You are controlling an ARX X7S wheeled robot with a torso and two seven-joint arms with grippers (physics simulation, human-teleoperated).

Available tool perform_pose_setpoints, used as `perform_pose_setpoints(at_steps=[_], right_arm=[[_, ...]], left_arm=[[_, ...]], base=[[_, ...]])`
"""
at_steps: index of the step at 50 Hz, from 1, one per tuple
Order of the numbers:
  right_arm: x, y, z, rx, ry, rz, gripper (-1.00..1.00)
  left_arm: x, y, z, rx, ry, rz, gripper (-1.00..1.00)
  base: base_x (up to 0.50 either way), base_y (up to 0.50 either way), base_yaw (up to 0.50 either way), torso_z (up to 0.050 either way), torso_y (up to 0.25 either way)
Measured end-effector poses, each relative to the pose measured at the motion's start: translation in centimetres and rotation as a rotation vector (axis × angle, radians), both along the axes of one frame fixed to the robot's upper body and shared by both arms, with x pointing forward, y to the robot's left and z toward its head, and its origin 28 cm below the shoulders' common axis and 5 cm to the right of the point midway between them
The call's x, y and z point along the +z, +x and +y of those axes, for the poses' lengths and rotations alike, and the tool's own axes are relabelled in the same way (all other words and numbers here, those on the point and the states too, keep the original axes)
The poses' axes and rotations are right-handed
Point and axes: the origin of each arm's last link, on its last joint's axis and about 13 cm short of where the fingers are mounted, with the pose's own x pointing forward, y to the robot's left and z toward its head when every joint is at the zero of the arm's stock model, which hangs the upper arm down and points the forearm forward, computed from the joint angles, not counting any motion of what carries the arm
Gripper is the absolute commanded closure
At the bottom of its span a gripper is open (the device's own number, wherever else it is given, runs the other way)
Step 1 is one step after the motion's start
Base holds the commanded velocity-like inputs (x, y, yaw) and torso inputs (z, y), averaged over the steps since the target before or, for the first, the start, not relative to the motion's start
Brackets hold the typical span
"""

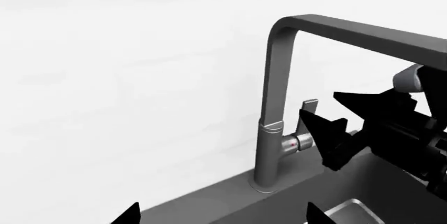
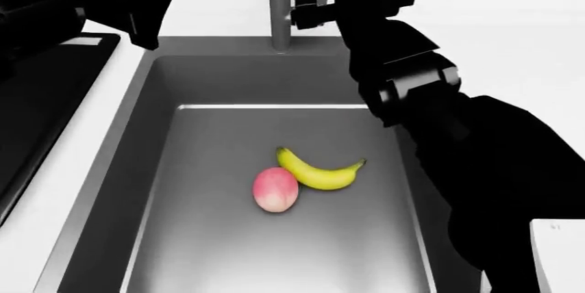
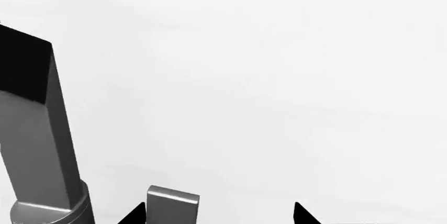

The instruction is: Pick up the fruits and vegetables and place them in the sink. Turn on the sink faucet to wash them. Then turn the sink off and put them in the tray.

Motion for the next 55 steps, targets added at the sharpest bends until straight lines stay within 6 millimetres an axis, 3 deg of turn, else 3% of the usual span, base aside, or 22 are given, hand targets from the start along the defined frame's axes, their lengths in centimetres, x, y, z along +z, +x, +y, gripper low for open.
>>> perform_pose_setpoints(at_steps=[16,38,41,48,55], right_arm=[[0.4,0.0,-0.1,-0.007,0.057,0.0,-1.0],[0.6,0.0,-0.1,-0.01,0.071,-0.004,-1.0],[0.3,0.1,-0.3,-0.093,0.093,-0.022,-1.0],[-0.3,-0.8,2.4,-0.259,0.064,-0.052,-1.0],[-1.8,-1.2,2.9,-0.297,0.002,-0.132,-1.0]], left_arm=[[0.3,-1.4,1.2,0.05,0.018,-0.001,-1.0],[0.3,-1.6,1.2,0.061,0.032,-0.008,-1.0],[0.3,-1.5,1.2,0.06,0.034,-0.008,-1.0],[0.3,-1.5,1.0,0.054,0.036,-0.011,-1.0],[0.3,-1.4,0.8,0.045,0.034,-0.013,-1.0]], base=[[0.0,0.0,0.0,0.0,0.0],[0.0,0.0,0.0,0.0,0.001],[0.0,0.0,0.0,0.0,0.0],[0.0,0.0,0.0,0.0,0.0],[0.0,0.0,-0.01,0.0,-0.006]])
